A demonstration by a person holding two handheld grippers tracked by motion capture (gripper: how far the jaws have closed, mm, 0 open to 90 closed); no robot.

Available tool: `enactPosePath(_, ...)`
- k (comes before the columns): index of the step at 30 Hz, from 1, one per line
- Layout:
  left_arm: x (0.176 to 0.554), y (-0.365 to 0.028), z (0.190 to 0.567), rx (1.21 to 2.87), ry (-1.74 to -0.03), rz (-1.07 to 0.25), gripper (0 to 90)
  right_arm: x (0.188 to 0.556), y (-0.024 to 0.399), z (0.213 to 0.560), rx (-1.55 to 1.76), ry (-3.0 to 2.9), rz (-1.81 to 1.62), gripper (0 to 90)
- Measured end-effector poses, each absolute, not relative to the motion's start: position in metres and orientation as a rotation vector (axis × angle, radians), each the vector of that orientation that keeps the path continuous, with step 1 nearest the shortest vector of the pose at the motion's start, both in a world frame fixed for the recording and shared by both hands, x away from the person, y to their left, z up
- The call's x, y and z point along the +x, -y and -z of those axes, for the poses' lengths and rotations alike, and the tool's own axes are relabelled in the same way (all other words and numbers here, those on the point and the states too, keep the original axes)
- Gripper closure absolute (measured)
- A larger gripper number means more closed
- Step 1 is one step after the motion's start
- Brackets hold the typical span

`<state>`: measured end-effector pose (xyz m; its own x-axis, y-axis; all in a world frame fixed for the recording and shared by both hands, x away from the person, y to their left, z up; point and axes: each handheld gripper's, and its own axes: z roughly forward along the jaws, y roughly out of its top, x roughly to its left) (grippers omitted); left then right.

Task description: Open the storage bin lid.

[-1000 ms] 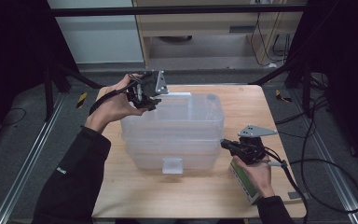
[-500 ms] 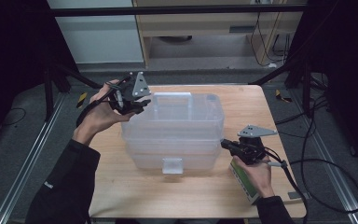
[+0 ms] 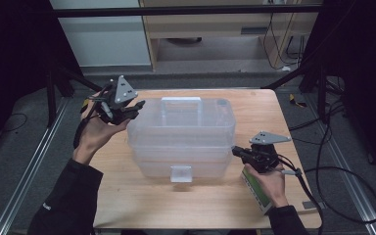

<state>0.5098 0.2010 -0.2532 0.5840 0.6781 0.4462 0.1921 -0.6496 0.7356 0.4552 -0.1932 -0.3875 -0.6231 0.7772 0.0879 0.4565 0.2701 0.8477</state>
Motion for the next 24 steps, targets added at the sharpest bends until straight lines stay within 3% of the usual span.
enactPosePath(10,0.493,-0.231,0.27,2.03,-0.812,-0.915,63.9,0.456,0.193,0.386,1.122,-2.193,-1.296,90.0)
enactPosePath(24,0.474,-0.265,0.295,1.882,-0.948,-0.929,66.0,0.456,0.193,0.384,1.108,-2.192,-1.286,90.0)
